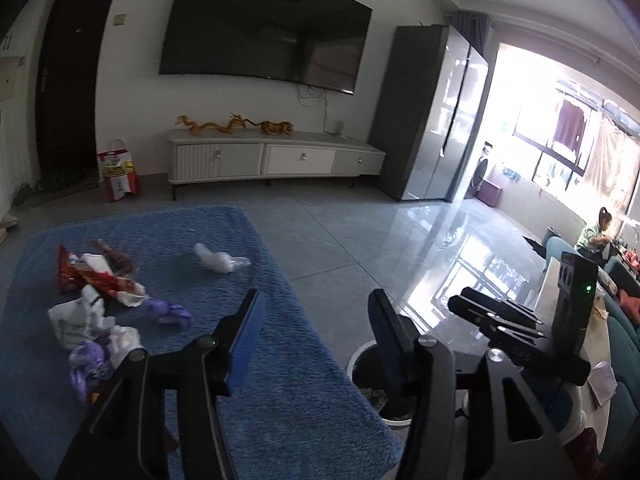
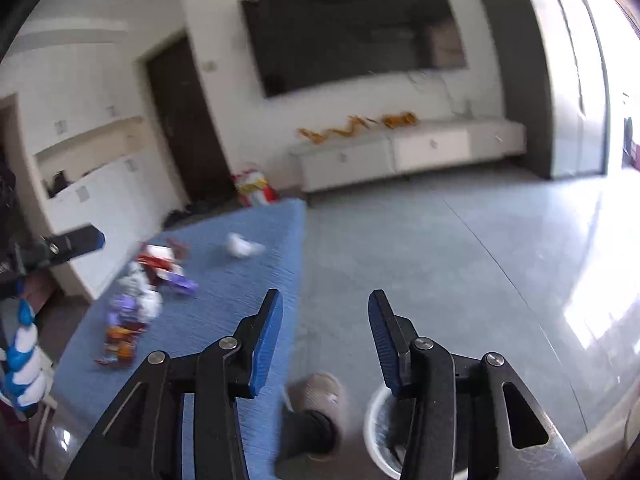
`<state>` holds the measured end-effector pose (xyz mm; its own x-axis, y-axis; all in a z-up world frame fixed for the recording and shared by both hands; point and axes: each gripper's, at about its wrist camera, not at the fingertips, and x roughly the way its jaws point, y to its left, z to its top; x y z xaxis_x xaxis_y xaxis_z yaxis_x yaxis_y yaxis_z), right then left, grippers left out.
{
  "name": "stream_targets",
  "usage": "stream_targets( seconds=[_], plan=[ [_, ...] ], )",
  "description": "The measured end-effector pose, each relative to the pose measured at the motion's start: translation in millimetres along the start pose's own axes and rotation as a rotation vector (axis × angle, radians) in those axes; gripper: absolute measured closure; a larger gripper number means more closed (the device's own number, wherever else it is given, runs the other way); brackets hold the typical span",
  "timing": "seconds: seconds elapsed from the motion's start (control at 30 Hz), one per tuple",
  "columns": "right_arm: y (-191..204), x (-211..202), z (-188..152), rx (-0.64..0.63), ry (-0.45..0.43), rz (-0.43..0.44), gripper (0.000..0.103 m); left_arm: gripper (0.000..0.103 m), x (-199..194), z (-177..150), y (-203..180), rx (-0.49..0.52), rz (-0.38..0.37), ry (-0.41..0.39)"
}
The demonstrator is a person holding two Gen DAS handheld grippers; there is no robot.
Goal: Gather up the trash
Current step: 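Carry both items over the white bin and open both tools, then grasp the purple wrapper with the left tool while the right tool grasps the brown snack packet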
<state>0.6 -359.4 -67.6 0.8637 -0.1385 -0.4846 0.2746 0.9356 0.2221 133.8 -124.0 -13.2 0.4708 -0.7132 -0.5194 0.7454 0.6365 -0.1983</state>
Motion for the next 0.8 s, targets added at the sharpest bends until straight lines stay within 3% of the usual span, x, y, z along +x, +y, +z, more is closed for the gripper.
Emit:
stream_targets(
  seconds=[0.23, 0.43, 0.6, 0.8],
  plan=[
    [69.3, -12.9, 26.9, -0.103, -0.034, 0.148, 0.052, 0.042, -86.5, -20.5, 85.9, -0.098, 0.162, -0.096],
    [112.0, -5.3, 37.3, -0.149, -0.011, 0.247, 0.051, 0.042, -126.2, -48.5, 141.3, -0.175, 0.266, -0.111],
    [141.4, 23.3, 30.0, -0.175, 0.071, 0.307, 0.05, 0.042, -121.8, -65.0, 170.8, -0.208, 0.311, -0.06],
    [170.6, 80.3, 3.2, -0.191, 0.252, 0.413, 0.049, 0.042, -72.2, -84.9, 206.3, -0.246, 0.276, 0.064]
  ],
)
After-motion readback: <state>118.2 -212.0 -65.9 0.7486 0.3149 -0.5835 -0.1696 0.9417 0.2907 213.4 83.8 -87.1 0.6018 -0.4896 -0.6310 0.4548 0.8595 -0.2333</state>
